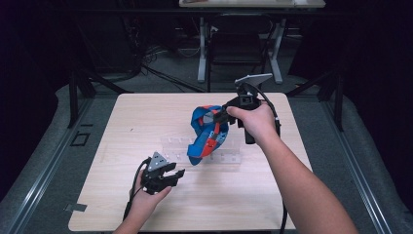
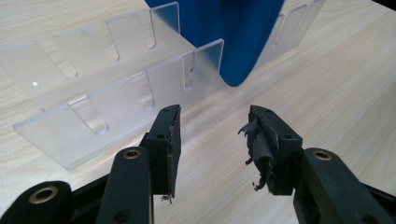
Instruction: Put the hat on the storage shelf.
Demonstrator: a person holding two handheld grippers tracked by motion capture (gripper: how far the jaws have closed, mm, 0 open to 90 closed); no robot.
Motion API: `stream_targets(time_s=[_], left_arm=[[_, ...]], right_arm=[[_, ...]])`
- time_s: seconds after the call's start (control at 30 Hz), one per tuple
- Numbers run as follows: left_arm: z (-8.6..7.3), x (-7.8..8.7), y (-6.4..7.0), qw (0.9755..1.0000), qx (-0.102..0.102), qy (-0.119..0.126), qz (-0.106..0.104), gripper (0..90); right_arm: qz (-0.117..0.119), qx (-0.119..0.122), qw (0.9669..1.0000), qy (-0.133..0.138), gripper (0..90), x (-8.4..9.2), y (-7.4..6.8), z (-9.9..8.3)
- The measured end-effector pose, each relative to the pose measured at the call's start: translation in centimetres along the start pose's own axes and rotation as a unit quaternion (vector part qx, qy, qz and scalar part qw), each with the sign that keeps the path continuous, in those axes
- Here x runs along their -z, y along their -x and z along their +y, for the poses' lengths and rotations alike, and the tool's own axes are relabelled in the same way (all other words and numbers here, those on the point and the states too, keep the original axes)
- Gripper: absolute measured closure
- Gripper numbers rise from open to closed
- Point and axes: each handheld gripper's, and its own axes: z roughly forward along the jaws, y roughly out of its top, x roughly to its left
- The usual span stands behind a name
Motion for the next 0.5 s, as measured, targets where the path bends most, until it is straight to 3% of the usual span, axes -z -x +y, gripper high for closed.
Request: stream_targets(time_s=[0.2,0.5], left_arm=[[-0.7,0.7,-0.2,1.0000,0.008,0.004,-0.003,53.8],[-2.3,1.4,-1.3,0.9994,0.033,0.006,-0.003,52.3]], right_arm=[[-0.003,-0.006,0.9997,0.022,68.7,0.5,0.6,-0.2],[-0.027,0.020,0.9987,0.038,60.0,1.5,1.3,-0.8]])
